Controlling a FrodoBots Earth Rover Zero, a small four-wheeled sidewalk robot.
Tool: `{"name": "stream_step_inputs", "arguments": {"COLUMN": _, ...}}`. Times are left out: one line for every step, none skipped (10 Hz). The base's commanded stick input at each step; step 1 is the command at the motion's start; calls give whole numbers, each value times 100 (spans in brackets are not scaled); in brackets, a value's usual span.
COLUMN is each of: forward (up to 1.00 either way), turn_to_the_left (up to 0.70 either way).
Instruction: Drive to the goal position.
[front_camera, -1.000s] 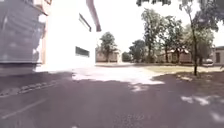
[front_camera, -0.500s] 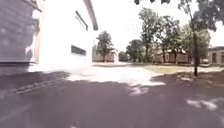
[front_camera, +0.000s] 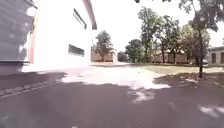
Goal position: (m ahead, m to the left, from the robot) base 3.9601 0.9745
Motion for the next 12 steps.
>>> {"name": "stream_step_inputs", "arguments": {"forward": 85, "turn_to_the_left": 1}}
{"name": "stream_step_inputs", "arguments": {"forward": 85, "turn_to_the_left": 1}}
{"name": "stream_step_inputs", "arguments": {"forward": 85, "turn_to_the_left": 1}}
{"name": "stream_step_inputs", "arguments": {"forward": 85, "turn_to_the_left": 1}}
{"name": "stream_step_inputs", "arguments": {"forward": 85, "turn_to_the_left": 1}}
{"name": "stream_step_inputs", "arguments": {"forward": 85, "turn_to_the_left": 1}}
{"name": "stream_step_inputs", "arguments": {"forward": 85, "turn_to_the_left": 1}}
{"name": "stream_step_inputs", "arguments": {"forward": 85, "turn_to_the_left": 1}}
{"name": "stream_step_inputs", "arguments": {"forward": 85, "turn_to_the_left": 1}}
{"name": "stream_step_inputs", "arguments": {"forward": 85, "turn_to_the_left": 1}}
{"name": "stream_step_inputs", "arguments": {"forward": 85, "turn_to_the_left": 1}}
{"name": "stream_step_inputs", "arguments": {"forward": 85, "turn_to_the_left": 1}}
